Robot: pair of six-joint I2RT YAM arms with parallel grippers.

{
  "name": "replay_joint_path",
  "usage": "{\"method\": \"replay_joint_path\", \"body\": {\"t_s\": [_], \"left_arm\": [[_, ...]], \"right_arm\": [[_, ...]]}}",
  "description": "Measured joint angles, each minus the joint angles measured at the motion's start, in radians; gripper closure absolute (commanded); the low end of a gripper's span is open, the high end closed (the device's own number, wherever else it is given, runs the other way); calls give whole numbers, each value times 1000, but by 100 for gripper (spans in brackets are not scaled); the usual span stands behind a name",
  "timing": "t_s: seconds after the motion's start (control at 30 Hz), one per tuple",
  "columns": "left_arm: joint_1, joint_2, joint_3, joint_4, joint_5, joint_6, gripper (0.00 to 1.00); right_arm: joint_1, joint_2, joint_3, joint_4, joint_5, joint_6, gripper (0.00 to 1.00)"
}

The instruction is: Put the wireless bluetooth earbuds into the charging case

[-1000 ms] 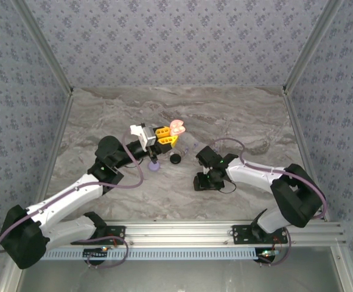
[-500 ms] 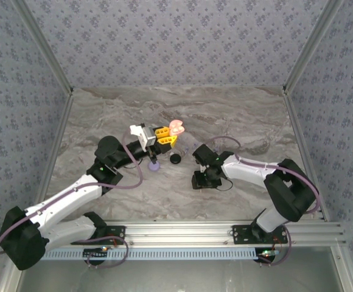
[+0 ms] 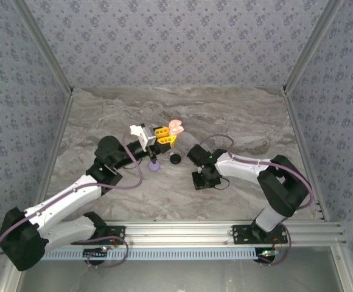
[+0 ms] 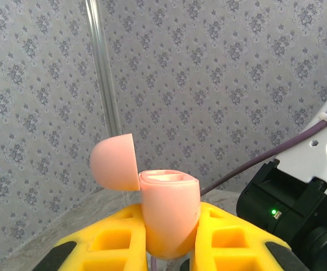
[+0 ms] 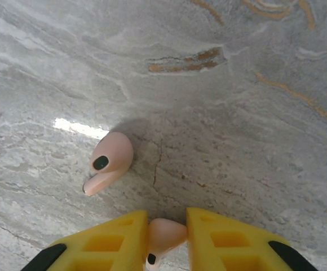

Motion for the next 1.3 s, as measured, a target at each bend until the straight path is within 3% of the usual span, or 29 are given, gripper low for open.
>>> {"method": "replay_joint_path", "body": {"t_s": [0.17,0.3,0.67,0.93,1.3], "left_arm": [[0,-2,0,-5,0,1,100],[0,-1,0,-2,0,-3,100],[-3,67,1,81,27,-46,100],[-27,130,34,90,51,-48,100],[-37,177,59,118,53,-55,100]], "right_arm": [[8,-13,2,0,5,-19,78],[-7,-113,-14,27,6,-41,78],[-244,-549,45,168,-59,-95,78],[-259,-598,241,270,-120,-121,78],[-227,-598,269,349,-166,-119,78]]}}
